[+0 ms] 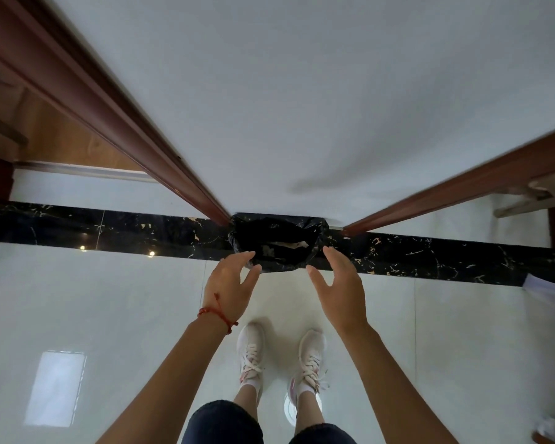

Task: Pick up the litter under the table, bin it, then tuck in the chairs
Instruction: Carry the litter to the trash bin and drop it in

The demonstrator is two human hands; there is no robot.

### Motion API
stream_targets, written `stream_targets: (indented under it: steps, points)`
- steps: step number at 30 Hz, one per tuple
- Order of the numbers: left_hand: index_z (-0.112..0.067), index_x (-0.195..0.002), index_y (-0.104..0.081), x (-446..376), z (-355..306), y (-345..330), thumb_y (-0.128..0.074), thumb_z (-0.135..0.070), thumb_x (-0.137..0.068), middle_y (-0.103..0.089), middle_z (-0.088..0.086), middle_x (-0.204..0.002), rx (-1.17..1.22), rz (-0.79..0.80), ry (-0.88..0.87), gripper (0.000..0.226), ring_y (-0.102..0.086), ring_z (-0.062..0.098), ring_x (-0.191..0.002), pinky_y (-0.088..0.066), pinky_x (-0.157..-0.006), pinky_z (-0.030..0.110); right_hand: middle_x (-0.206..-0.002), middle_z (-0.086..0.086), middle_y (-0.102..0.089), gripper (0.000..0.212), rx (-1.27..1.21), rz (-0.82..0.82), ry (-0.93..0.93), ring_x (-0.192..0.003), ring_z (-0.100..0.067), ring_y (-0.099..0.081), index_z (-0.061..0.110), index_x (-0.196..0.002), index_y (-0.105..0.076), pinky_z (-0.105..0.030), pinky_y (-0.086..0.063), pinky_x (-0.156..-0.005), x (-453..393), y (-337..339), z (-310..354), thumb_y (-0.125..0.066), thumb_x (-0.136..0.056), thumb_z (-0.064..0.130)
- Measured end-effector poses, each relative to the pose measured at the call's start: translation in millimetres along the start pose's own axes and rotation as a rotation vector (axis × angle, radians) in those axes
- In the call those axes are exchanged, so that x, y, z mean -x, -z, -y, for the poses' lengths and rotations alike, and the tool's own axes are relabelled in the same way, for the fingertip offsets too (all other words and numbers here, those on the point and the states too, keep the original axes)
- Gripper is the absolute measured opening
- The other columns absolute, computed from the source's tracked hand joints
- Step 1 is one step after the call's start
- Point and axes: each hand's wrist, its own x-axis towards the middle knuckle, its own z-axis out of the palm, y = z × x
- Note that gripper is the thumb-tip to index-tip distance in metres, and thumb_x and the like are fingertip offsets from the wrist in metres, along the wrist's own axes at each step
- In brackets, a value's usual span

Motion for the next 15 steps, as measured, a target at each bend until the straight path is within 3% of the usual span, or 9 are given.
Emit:
stream_targets:
  steps: [6,12,15]
  points:
    - [-0.012,-0.129,-0.047,37.1,-53.4,36.8,-0.05,-0.027,-0.091,-0.047,0.008,-0.138,-0.195,0.035,-0.208,0.041,-0.035,0.022,-0.132,-0.027,-0.108,0.032,-0.141,-0.01,-0.043,0.051,0.233,-0.104,0.146,-0.133,-0.02,-0.035,0.009,-0.133,-0.042,-0.032,-0.032,-0.106,48.9,56.4,30.5,-0.052,-0.09,0.033]
    - [-0.007,-0.127,-0.048,77.6,-109.5,69.8,-0.054,-0.024,-0.089,-0.047,0.013,-0.137,-0.318,0.015,-0.422,0.043,-0.035,0.029,-0.132,-0.024,-0.11,0.038,-0.148,-0.004,-0.034,0.054,0.28,-0.241,0.09,-0.137,-0.017,-0.026,0.014,-0.138,-0.036,-0.025,-0.016,-0.109,103.4,107.6,52.1,-0.046,-0.091,0.039]
    - [-0.007,-0.129,-0.047,95.8,-130.0,79.1,-0.052,-0.025,-0.09,-0.046,0.013,-0.138,-0.369,0.047,-0.506,0.043,-0.034,0.029,-0.133,-0.024,-0.112,0.04,-0.149,-0.004,-0.032,0.055,0.291,-0.299,0.054,-0.137,-0.018,-0.026,0.015,-0.138,-0.035,-0.028,-0.019,-0.11,133.5,128.9,56.2,-0.044,-0.092,0.042]
